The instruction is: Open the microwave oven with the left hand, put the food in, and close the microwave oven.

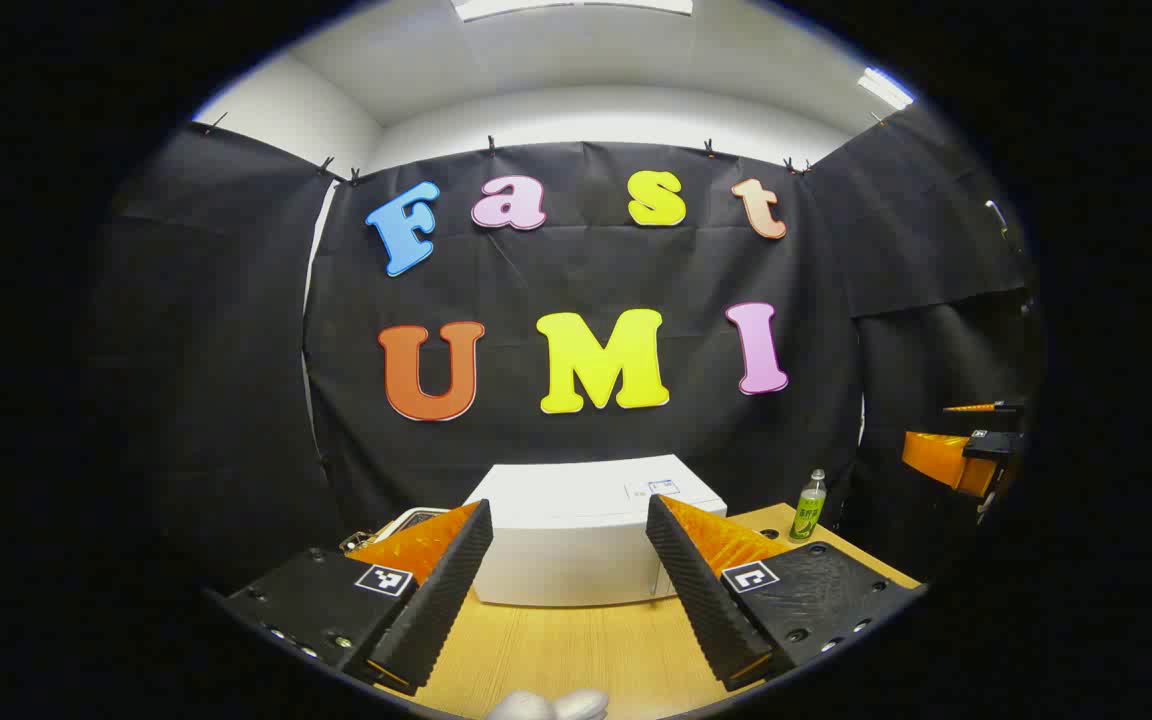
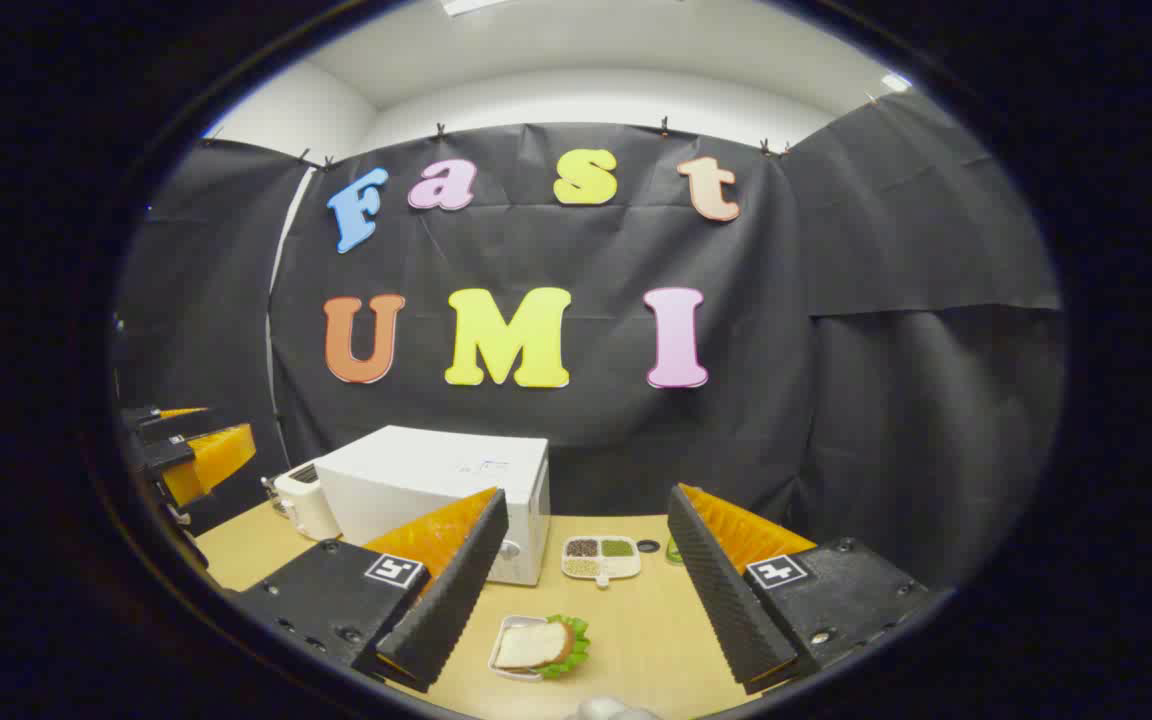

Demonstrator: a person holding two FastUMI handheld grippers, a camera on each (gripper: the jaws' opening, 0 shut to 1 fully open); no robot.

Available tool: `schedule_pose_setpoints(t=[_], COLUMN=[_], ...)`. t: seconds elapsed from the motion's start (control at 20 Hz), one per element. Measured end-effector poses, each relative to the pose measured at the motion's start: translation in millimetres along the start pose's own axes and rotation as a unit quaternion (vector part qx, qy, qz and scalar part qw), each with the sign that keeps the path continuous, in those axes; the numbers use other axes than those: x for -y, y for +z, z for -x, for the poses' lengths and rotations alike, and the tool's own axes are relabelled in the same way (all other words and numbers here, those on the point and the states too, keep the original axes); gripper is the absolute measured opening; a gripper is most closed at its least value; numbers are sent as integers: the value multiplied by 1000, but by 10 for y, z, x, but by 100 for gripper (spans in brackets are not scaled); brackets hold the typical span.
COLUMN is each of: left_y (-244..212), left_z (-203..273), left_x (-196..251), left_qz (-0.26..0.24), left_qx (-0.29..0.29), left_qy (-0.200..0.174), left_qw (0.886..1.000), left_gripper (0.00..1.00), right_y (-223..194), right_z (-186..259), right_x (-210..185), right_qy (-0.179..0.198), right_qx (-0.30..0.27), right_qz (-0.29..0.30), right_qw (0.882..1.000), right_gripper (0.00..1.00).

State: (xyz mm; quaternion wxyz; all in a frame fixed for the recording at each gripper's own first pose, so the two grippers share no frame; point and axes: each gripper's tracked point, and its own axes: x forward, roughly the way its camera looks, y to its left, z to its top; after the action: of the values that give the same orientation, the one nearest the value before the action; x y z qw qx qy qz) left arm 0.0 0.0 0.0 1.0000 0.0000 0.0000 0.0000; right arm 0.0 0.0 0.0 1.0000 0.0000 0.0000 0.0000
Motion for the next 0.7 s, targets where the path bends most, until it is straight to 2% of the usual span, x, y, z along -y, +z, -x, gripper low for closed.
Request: schedule_pose_setpoints(t=[0.05, 0.15, 0.25, 0.35, 0.4, 0.45, 0.5, 0.7], left_y=[-4, -26, -45, -44, -44, -54, -56, -137], left_z=[-14, -43, -83, -113, -133, -158, -170, -260], left_x=[-11, -23, -16, -28, -28, -27, -15, 36], left_qz=[-1, -2, 0, -1, -3, -3, -2, -9], left_qx=[0, -1, -4, -4, -3, -4, -5, -5], left_qy=[1, 4, 6, 8, 9, 9, 9, 6], left_qw=[1000, 1000, 1000, 1000, 1000, 1000, 1000, 1000], left_gripper=[96, 96, 96, 96, 96, 96, 96, 96], right_y=[10, 23, 24, 44, 58, 48, 58, 62], right_z=[-6, -29, -52, -72, -84, -102, -112, -144], right_x=[-4, -3, 3, 4, 11, 20, 20, 14], right_qy=[1, 3, 4, 5, 4, 4, 3, 11], right_qx=[1, 2, 1, 3, 3, 3, 4, 6], right_qz=[2, 6, 12, 14, 15, 16, 19, 14], right_qw=[1000, 1000, 1000, 1000, 1000, 1000, 1000, 1000], right_gripper=[100, 96, 100, 96, 100, 96, 100, 96])
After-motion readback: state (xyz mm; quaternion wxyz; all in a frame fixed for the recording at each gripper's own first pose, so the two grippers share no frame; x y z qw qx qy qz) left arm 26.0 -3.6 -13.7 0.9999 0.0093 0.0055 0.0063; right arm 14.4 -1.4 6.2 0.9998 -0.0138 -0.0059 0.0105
